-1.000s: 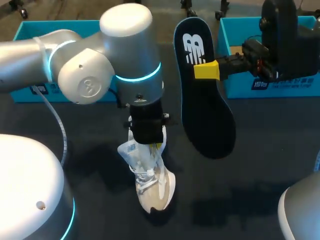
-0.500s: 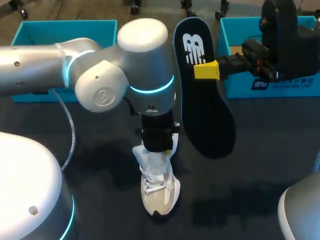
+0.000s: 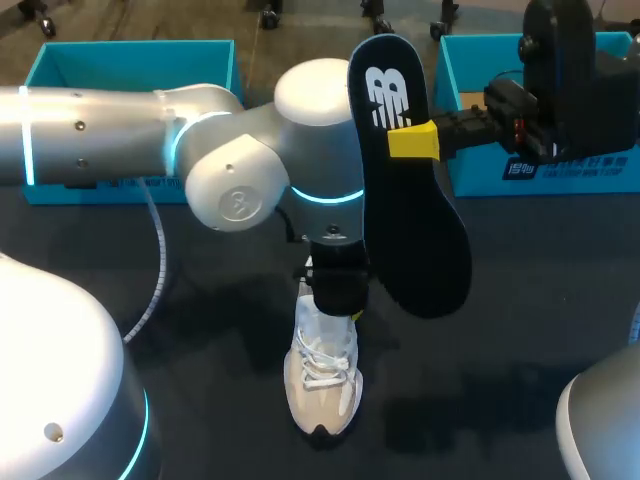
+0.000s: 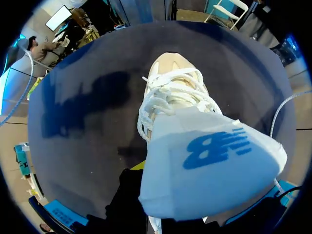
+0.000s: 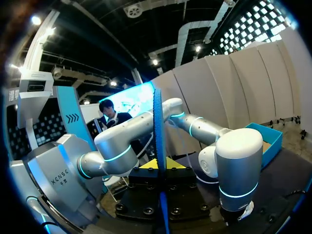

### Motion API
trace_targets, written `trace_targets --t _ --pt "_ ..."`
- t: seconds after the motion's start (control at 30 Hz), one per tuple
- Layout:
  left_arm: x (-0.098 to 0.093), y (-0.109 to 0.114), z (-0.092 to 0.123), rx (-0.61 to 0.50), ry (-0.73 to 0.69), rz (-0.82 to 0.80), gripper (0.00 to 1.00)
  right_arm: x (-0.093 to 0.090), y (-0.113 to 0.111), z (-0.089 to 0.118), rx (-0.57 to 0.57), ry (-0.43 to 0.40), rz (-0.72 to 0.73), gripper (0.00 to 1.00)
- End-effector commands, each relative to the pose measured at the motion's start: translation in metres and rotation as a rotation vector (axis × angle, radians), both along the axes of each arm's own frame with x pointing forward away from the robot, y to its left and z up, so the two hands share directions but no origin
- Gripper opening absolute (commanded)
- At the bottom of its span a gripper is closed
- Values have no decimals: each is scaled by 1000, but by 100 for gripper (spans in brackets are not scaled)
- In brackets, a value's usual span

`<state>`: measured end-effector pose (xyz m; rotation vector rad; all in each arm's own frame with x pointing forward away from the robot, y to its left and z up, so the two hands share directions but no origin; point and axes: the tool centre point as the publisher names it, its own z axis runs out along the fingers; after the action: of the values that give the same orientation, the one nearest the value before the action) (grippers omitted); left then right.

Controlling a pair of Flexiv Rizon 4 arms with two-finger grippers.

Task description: Take the shoe out of the shoebox, open the shoe tongue, remove and reinsert the insole, then place the shoe into the shoebox

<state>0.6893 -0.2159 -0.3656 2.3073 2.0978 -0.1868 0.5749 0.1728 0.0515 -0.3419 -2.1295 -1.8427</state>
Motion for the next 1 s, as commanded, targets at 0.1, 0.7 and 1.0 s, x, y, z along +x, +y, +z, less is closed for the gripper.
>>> trace_targets --t 0.1,0.7,1.0 --pt "6 -10 -8 8 0 34 0 3 4 0 -2 1 4 0" --pt "18 -3 14 -65 -2 65 100 3 4 0 -2 1 4 0" --pt "28 16 70 -276 43 97 100 3 4 0 -2 1 4 0"
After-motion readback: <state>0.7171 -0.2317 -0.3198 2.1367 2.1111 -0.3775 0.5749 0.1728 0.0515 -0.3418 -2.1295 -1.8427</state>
